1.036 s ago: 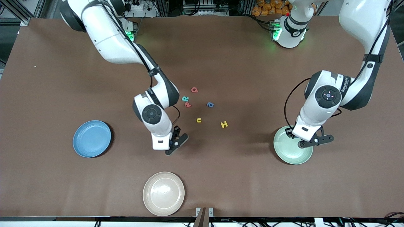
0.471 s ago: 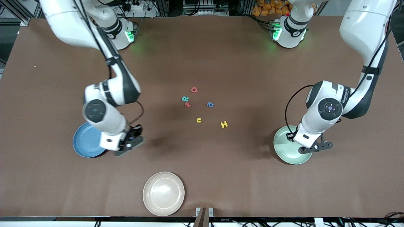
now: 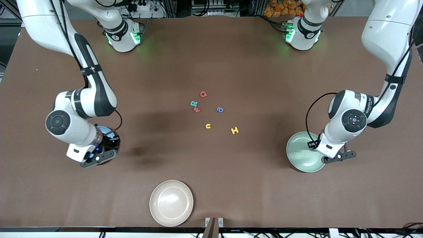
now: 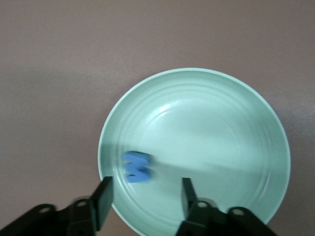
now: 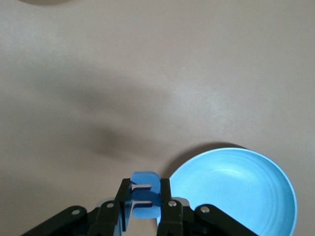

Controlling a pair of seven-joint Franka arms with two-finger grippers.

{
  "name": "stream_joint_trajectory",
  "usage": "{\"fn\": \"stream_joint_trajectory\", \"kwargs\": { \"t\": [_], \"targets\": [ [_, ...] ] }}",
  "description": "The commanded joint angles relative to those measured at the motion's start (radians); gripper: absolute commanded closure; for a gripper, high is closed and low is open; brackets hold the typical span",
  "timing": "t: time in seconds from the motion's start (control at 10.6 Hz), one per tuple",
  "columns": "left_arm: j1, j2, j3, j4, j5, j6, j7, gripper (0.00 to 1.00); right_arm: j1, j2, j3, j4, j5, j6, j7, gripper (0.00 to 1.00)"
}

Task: Sort upper and lower case letters into plates
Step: 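Release the blue E on the blue plate while the left gripper reaches the H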

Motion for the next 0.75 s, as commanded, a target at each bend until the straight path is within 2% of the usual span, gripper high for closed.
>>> {"fn": "stream_joint_trajectory", "kwargs": {
  "t": [0.0,0.19,0.47,0.66],
  "targets": [
    [-0.011,0.001,-0.009,0.012,0.019,-0.005,-0.006,0.00,-0.012,-0.043,0.015,-0.033,-0.007,0.004,0.012,1.00],
    [-0.044,0.001,-0.016,0.016,0.008,-0.005,-0.056,0.00,-0.013,-0.046,0.014,-0.033,-0.007,0.002,0.012,1.00],
    [-0.182,0.025,-0.016,0.059,0.018,-0.004,-0.240,0.00,-0.023,-0.062,0.008,-0.053,-0.009,-0.002,0.011,1.00],
    [-0.289,0.070,-0.015,0.116,0.018,-0.004,-0.297,0.00,-0.062,-0.058,-0.003,-0.056,-0.009,-0.034,0.007,0.99]
  ]
}}
